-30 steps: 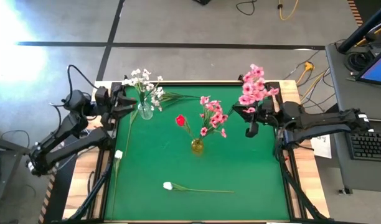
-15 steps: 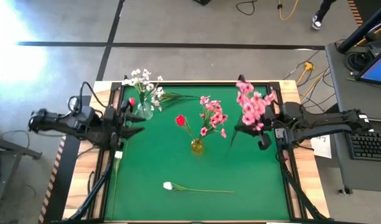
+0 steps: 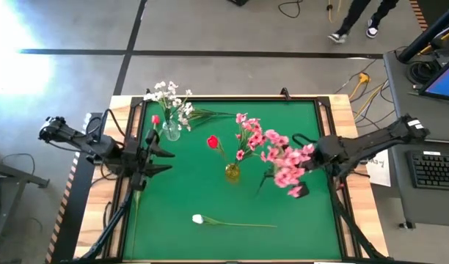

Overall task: Sort flowers into vase by color
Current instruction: Put the pink flowers into the yellow vase

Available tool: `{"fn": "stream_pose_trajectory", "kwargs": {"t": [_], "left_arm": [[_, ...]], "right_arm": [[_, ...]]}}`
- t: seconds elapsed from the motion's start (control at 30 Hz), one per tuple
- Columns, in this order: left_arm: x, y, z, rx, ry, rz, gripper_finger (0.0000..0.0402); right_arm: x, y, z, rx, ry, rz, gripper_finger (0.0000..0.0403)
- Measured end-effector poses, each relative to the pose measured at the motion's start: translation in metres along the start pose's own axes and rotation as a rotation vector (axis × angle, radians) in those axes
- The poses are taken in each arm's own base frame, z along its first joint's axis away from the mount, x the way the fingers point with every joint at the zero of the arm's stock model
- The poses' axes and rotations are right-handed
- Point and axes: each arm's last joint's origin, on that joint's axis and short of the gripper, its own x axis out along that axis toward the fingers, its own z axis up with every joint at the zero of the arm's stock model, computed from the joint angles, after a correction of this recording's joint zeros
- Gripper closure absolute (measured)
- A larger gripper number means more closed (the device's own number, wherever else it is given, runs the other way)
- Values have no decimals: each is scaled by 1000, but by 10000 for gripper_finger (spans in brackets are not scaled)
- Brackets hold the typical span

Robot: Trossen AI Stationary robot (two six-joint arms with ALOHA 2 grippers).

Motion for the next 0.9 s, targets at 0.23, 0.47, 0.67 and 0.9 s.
{"fn": "stream_pose_trajectory", "kwargs": {"t": [0.23,0.47,0.67,0.9], "left_arm": [[3,-1,-2,1,11,1,249],[-2,1,-1,1,15,1,249],[-4,1,0,1,15,1,249],[-4,1,-2,8,37,3,249]], "right_arm": [[50,1,15,-72,36,-110,390],[103,1,17,-136,209,-361,390],[134,-7,17,-179,366,-623,390],[149,-10,16,-210,432,-741,390]]}}
